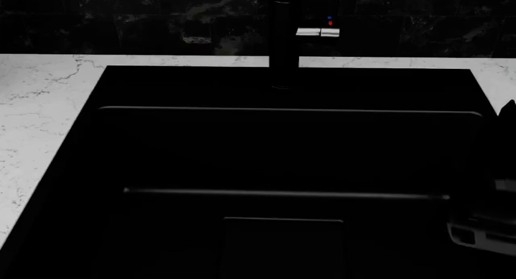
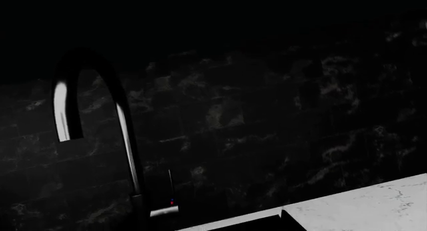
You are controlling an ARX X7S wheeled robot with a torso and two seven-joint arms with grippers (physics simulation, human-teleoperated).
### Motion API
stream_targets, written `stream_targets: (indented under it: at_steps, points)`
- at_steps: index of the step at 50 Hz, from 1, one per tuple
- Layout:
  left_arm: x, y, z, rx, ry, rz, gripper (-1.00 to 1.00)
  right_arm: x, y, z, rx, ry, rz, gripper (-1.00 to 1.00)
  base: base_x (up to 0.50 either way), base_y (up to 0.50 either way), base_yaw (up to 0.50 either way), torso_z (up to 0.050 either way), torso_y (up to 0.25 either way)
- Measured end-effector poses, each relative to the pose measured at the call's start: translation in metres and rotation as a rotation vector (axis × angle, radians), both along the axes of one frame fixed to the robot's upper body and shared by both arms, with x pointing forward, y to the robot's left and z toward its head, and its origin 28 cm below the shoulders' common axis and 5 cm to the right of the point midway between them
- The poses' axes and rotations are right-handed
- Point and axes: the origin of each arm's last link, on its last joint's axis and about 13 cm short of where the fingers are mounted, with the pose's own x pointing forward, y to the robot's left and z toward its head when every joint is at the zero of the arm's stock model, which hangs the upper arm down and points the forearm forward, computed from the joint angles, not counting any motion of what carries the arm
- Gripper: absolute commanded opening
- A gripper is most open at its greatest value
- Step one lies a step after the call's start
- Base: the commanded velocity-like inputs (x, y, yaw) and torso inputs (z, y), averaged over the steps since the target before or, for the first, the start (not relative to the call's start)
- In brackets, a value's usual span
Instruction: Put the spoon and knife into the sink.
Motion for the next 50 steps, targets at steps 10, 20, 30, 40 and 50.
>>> stream_targets:
  at_steps: [10, 20, 30, 40, 50]
  points:
    - [0.001, 0.002, -0.007, -0.017, 0.022, 0.013, 1.0, -0.001, 0.0, -0.002, 0.007, 0.001, -0.001, 1.0, 0.0, 0.0, 0.0, 0.0, 0.0]
    - [0.008, 0.006, -0.007, -0.026, 0.023, 0.026, 1.0, -0.001, -0.001, -0.005, 0.015, 0.003, -0.003, 1.0, 0.0, 0.0, 0.0, 0.0, 0.0]
    - [0.018, 0.011, -0.005, -0.028, 0.013, 0.033, 1.0, -0.001, -0.001, -0.006, 0.021, 0.006, -0.003, 1.0, 0.0, 0.0, 0.0, 0.0, 0.0]
    - [0.026, 0.018, -0.006, -0.03, 0.011, 0.051, 1.0, -0.001, -0.001, -0.006, 0.025, 0.007, -0.001, 1.0, 0.0, 0.0, 0.0, 0.0, 0.0]
    - [0.031, 0.023, -0.014, -0.04, 0.032, 0.06, 1.0, -0.002, -0.001, -0.006, 0.026, 0.008, -0.003, 1.0, 0.0, 0.0, 0.0, 0.0, 0.0]
